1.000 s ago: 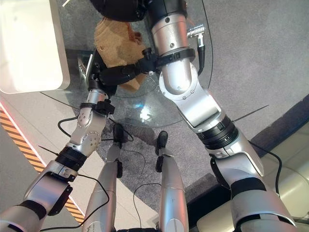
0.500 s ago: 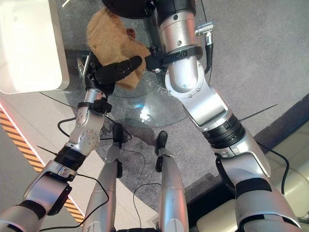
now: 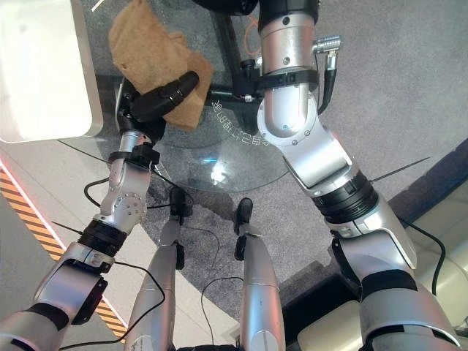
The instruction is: Wipe the table with a cloth and put it in the basket.
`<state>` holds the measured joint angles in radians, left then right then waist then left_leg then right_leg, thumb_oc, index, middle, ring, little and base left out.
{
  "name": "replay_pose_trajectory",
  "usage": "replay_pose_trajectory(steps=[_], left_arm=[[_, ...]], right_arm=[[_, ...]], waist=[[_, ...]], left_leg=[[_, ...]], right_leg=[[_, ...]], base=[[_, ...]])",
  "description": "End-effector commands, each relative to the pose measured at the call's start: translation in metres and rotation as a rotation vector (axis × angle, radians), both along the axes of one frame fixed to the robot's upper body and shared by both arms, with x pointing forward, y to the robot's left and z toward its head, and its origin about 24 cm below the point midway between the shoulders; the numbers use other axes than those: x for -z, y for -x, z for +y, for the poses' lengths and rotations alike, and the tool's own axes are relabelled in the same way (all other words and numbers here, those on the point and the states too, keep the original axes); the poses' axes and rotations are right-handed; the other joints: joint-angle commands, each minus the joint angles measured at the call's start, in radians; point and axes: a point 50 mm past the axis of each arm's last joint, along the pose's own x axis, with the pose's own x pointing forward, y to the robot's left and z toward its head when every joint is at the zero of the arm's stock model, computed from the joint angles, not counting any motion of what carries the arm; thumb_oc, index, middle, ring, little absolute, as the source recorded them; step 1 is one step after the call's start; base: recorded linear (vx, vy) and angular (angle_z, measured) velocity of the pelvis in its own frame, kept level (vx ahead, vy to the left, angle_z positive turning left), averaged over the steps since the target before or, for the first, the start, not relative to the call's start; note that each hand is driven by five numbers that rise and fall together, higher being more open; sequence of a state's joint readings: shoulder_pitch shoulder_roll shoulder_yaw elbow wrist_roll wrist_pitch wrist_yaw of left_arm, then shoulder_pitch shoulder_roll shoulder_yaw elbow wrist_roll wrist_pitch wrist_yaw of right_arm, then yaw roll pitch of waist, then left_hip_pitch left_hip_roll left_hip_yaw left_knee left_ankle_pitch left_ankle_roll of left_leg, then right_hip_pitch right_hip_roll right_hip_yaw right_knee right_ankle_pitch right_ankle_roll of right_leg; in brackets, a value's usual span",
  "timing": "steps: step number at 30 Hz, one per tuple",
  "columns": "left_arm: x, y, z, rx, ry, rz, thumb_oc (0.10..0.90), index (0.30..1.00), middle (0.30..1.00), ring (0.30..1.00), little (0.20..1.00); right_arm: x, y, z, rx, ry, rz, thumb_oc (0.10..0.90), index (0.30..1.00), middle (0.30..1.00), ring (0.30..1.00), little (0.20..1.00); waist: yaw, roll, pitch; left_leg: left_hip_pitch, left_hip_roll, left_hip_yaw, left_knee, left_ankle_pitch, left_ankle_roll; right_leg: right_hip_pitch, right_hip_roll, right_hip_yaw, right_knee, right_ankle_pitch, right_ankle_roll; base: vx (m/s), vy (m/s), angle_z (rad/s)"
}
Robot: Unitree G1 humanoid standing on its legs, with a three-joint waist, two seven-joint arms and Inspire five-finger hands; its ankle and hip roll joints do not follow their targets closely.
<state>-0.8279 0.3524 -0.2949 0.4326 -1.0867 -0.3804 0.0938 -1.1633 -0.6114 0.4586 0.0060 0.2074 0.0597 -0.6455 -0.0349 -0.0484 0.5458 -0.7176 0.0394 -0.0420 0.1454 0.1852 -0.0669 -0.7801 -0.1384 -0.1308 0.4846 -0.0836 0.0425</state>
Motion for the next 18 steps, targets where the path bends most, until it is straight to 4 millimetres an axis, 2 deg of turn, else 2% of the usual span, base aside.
replay_pose_trajectory(steps=[1,7,12,15,18], left_arm=[[-0.093,0.027,-0.004,0.051,0.035,-0.452,0.100,0.300,0.300,0.300,0.200],[-0.106,0.029,0.007,0.005,0.038,-0.502,0.100,0.300,0.300,0.300,0.200],[-0.113,0.032,0.021,-0.062,0.055,-0.551,0.100,0.300,0.300,0.300,0.200],[-0.117,0.033,0.028,-0.103,0.057,-0.567,0.100,0.300,0.300,0.300,0.200],[-0.123,0.035,0.043,-0.168,0.063,-0.584,0.100,0.300,0.300,0.300,0.200]], right_arm=[[-0.057,0.040,-0.027,-0.010,-0.179,-0.277,0.800,0.900,0.900,0.900,0.900],[-0.043,0.016,-0.058,0.089,-0.267,-0.171,0.800,0.900,0.900,0.900,0.900],[-0.022,-0.001,-0.090,0.161,-0.338,-0.080,0.800,0.900,0.900,0.900,0.900],[-0.014,-0.007,-0.102,0.194,-0.363,-0.043,0.800,0.900,0.900,0.900,0.900],[0.002,-0.017,-0.123,0.242,-0.411,0.022,0.800,0.900,0.900,0.900,0.900]], waist=[[0.021,-0.054,-0.026],[0.017,-0.041,-0.026],[0.011,-0.034,-0.026],[0.009,-0.030,-0.026],[0.007,-0.023,-0.026]], left_leg=[[0.054,-0.017,0.072,0.107,-0.137,0.015],[0.047,-0.016,0.073,0.102,-0.136,0.011],[0.048,-0.014,0.076,0.097,-0.138,0.008],[0.048,-0.013,0.076,0.094,-0.139,0.008],[0.046,-0.010,0.077,0.092,-0.140,0.004]], right_leg=[[0.123,0.046,0.017,-0.213,0.120,0.017],[0.114,0.041,0.016,-0.213,0.122,0.023],[0.111,0.038,0.018,-0.212,0.120,0.029],[0.107,0.038,0.019,-0.211,0.120,0.031],[0.102,0.036,0.020,-0.208,0.120,0.035]], base=[[0.00,0.000,0.00],[0.00,0.000,0.00],[0.00,0.000,0.00],[0.00,0.000,0.00],[0.00,0.000,0.00]])
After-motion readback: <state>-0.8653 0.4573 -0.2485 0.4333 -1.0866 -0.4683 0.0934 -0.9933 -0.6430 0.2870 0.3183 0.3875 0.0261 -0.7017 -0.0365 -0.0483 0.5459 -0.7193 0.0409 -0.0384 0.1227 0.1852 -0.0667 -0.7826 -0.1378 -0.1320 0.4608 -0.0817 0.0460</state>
